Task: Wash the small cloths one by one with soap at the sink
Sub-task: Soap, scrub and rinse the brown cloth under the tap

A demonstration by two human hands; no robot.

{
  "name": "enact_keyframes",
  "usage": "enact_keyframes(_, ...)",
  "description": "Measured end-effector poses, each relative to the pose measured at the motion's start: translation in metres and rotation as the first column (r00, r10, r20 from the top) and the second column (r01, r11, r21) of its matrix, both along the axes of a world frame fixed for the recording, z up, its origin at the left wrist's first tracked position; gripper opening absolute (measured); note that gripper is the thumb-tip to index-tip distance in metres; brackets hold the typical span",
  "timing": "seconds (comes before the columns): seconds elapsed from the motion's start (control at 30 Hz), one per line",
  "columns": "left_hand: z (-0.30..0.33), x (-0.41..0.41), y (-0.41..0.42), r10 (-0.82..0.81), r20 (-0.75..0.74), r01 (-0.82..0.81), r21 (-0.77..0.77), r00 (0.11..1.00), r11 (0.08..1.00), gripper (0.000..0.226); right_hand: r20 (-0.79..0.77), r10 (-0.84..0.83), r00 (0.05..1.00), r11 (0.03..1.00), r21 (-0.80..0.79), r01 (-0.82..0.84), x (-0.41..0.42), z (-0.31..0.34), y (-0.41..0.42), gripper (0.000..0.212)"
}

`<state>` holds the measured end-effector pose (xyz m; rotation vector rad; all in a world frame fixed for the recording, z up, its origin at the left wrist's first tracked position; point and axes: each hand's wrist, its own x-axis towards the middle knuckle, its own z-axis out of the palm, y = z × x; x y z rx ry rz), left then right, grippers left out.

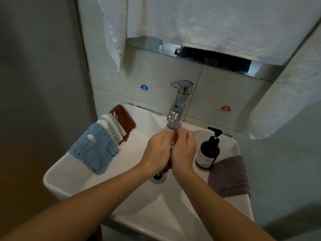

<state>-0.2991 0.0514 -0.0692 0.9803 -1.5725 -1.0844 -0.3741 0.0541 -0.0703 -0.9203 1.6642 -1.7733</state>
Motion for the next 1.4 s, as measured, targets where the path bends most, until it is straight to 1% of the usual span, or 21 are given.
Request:
enact_keyframes(0.1,0.001,0.005,-0.017,0.221,-0.090,-0.221,0.017,0.971,0.975,0.043,-0.121,0.228,0.966,0.960,0.196,-0.202,0.009,-0.009,0.012,0.033)
enact_keyframes(0.13,0.000,0.007,-0.020,0.264,-0.087,-0.264,0.015,0.961,0.964,0.043,-0.153,0.279,0.948,0.949,0.192,-0.248,0.009,-0.008,0.016,0.034)
enact_keyframes(0.2,0.000,0.005,-0.013,0.188,-0.040,-0.188,-0.003,0.981,0.982,0.039,-0.207,0.223,0.953,0.974,0.074,-0.212,0.006,0.004,0.015,0.033)
enact_keyframes(0.27,0.002,-0.003,0.003,0.047,0.010,-0.046,-0.035,0.999,0.998,0.034,-0.182,0.046,0.982,0.999,0.002,-0.047,-0.004,0.013,0.004,0.030)
enact_keyframes(0.3,0.004,-0.005,0.005,0.039,0.032,-0.037,-0.055,0.999,0.998,0.032,-0.167,-0.001,0.986,1.000,0.007,0.003,-0.008,0.015,0.001,0.029)
enact_keyframes(0.37,0.009,-0.004,-0.006,0.142,0.067,-0.138,-0.062,0.988,0.988,0.030,-0.216,0.028,0.976,0.997,0.070,-0.014,-0.004,0.007,0.005,0.022)
enact_keyframes(0.43,0.009,0.001,-0.020,0.252,0.116,-0.251,-0.022,0.961,0.968,0.029,-0.258,0.154,0.954,0.987,0.079,-0.138,0.007,0.000,0.019,0.016)
enact_keyframes(0.47,0.006,0.003,-0.022,0.265,0.158,-0.266,-0.014,0.951,0.964,0.029,-0.253,0.193,0.948,0.981,0.051,-0.187,0.011,-0.001,0.025,0.014)
enact_keyframes(0.53,-0.001,0.002,-0.012,0.162,0.231,-0.162,-0.019,0.959,0.987,0.026,-0.251,0.113,0.961,0.992,-0.028,-0.124,0.006,0.006,0.022,0.014)
enact_keyframes(0.63,0.000,0.000,0.005,0.035,0.132,-0.027,-0.063,0.991,0.998,0.029,-0.233,0.008,0.972,0.999,0.048,0.003,-0.009,0.012,0.006,0.014)
enact_keyframes(0.73,0.007,0.004,-0.010,0.186,0.060,-0.177,-0.132,0.981,0.975,0.033,-0.308,0.182,0.934,0.973,0.195,-0.126,0.002,-0.007,0.017,0.021)
enact_keyframes(0.8,0.007,0.007,-0.019,0.276,0.150,-0.252,-0.164,0.949,0.954,0.034,-0.276,0.246,0.929,0.966,0.147,-0.212,0.012,-0.008,0.029,0.023)
enact_keyframes(0.83,0.006,0.007,-0.020,0.273,0.213,-0.238,-0.175,0.938,0.955,0.033,-0.262,0.214,0.941,0.976,0.084,-0.199,0.012,-0.005,0.029,0.023)
enact_keyframes(0.93,0.002,0.004,-0.005,0.096,0.212,-0.058,-0.178,0.972,0.982,0.030,-0.158,0.022,0.987,0.999,-0.036,-0.028,0.001,0.007,0.011,0.021)
enact_keyframes(0.97,0.002,0.004,-0.001,0.028,0.163,0.000,-0.171,0.986,0.985,0.030,-0.093,0.006,0.996,1.000,0.000,-0.006,-0.003,0.005,0.005,0.023)
enact_keyframes(1.03,0.005,0.004,0.000,0.005,0.033,0.000,-0.140,0.999,0.990,0.032,-0.119,0.082,0.989,0.983,0.175,-0.061,-0.003,-0.003,0.003,0.028)
enact_keyframes(1.1,0.010,0.004,-0.009,0.154,-0.046,-0.157,-0.088,0.987,0.984,0.034,-0.150,0.240,0.959,0.947,0.255,-0.197,0.004,-0.009,0.014,0.032)
enact_keyframes(1.17,0.012,0.005,-0.019,0.272,-0.003,-0.272,-0.052,0.962,0.961,0.032,-0.138,0.306,0.942,0.947,0.144,-0.287,0.008,-0.003,0.021,0.034)
enact_keyframes(1.27,0.009,0.002,-0.006,0.133,0.044,-0.131,-0.062,0.990,0.989,0.025,-0.199,0.153,0.968,0.987,-0.014,-0.159,0.000,0.012,0.011,0.030)
enact_keyframes(1.33,0.005,-0.001,0.006,0.051,0.077,-0.045,-0.080,0.996,0.996,0.022,-0.209,0.050,0.977,0.999,0.031,-0.044,-0.006,0.016,0.005,0.020)
enact_keyframes(1.4,0.001,0.001,-0.003,0.129,0.107,-0.123,-0.067,0.986,0.990,0.022,-0.280,0.118,0.953,0.992,0.082,-0.099,-0.001,0.012,0.013,0.016)
